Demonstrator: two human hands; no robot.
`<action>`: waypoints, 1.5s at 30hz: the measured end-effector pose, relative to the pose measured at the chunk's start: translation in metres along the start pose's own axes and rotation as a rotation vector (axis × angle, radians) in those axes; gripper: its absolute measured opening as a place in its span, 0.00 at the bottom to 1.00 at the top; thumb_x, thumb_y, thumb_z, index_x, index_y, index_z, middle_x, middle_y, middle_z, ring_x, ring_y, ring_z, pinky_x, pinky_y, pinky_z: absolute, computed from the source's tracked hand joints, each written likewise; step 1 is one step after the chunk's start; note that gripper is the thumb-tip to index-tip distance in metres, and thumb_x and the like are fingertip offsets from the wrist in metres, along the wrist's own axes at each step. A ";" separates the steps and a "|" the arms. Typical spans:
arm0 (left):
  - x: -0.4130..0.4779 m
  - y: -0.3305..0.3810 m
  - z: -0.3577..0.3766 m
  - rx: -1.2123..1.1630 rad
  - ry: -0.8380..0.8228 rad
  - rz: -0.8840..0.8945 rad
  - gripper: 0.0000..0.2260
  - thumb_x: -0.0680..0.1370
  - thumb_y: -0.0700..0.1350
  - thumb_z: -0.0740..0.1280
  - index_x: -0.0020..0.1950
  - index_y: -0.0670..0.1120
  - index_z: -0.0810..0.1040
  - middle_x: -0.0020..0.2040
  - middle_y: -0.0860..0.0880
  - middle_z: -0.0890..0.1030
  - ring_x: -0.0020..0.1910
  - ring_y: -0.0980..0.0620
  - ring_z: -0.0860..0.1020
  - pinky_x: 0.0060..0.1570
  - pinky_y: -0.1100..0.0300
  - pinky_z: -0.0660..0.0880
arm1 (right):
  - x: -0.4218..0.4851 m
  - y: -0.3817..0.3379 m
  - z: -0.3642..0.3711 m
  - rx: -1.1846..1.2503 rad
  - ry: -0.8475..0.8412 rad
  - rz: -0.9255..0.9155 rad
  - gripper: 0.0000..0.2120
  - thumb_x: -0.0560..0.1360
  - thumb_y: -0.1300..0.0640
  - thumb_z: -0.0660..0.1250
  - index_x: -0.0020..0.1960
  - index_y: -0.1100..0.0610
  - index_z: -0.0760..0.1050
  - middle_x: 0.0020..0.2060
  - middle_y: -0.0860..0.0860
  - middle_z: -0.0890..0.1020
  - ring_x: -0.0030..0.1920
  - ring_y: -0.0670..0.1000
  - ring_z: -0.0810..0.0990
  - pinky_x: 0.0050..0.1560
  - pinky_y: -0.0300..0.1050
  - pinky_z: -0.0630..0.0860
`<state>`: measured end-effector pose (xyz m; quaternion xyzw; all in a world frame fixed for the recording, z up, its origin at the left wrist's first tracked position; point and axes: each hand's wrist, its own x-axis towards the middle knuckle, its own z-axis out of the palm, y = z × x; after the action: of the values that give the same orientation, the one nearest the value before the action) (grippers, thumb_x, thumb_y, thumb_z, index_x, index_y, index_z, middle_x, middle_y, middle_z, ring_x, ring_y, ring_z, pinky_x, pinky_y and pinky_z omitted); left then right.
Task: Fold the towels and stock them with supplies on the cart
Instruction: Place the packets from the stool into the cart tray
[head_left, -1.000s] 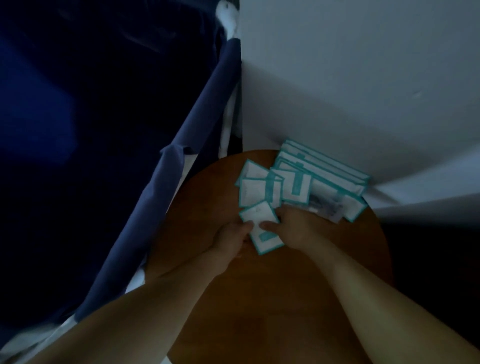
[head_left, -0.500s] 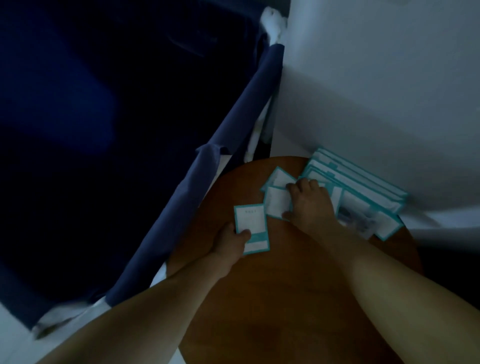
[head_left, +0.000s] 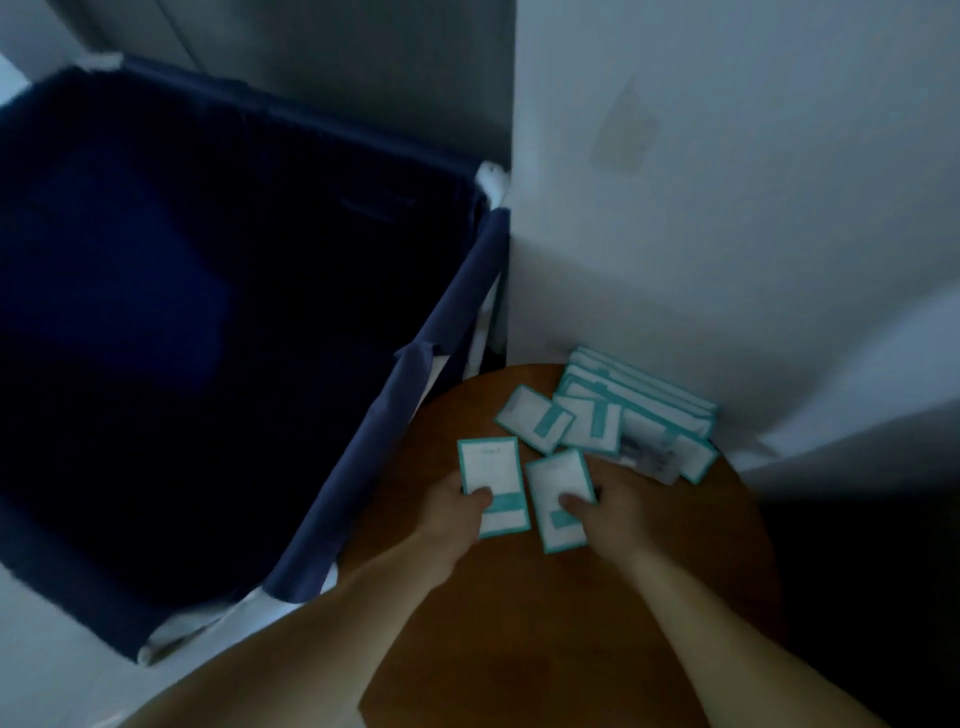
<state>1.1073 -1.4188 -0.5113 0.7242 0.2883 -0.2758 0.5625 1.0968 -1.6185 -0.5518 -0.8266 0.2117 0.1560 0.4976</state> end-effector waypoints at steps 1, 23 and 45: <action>-0.009 0.006 -0.002 0.023 -0.017 0.026 0.06 0.80 0.39 0.66 0.54 0.49 0.79 0.45 0.51 0.84 0.41 0.54 0.82 0.33 0.62 0.75 | -0.015 -0.002 -0.006 0.047 0.047 0.024 0.16 0.69 0.68 0.76 0.56 0.58 0.81 0.49 0.55 0.85 0.51 0.58 0.84 0.53 0.52 0.81; -0.392 0.166 0.088 0.193 -0.395 0.942 0.07 0.75 0.37 0.68 0.36 0.43 0.79 0.28 0.54 0.80 0.25 0.63 0.76 0.25 0.68 0.70 | -0.418 -0.109 -0.224 0.360 0.910 -0.220 0.06 0.75 0.54 0.74 0.48 0.48 0.78 0.38 0.44 0.86 0.36 0.42 0.85 0.33 0.40 0.81; -0.575 0.111 0.369 0.230 -0.718 0.887 0.04 0.79 0.39 0.65 0.49 0.45 0.80 0.49 0.42 0.84 0.46 0.44 0.84 0.42 0.52 0.81 | -0.575 0.097 -0.487 0.255 1.185 0.003 0.03 0.77 0.52 0.70 0.47 0.48 0.77 0.39 0.47 0.84 0.39 0.46 0.84 0.43 0.49 0.83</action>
<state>0.7685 -1.8618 -0.1013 0.6933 -0.2832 -0.2716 0.6045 0.5758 -1.9794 -0.1339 -0.7062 0.4711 -0.3569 0.3899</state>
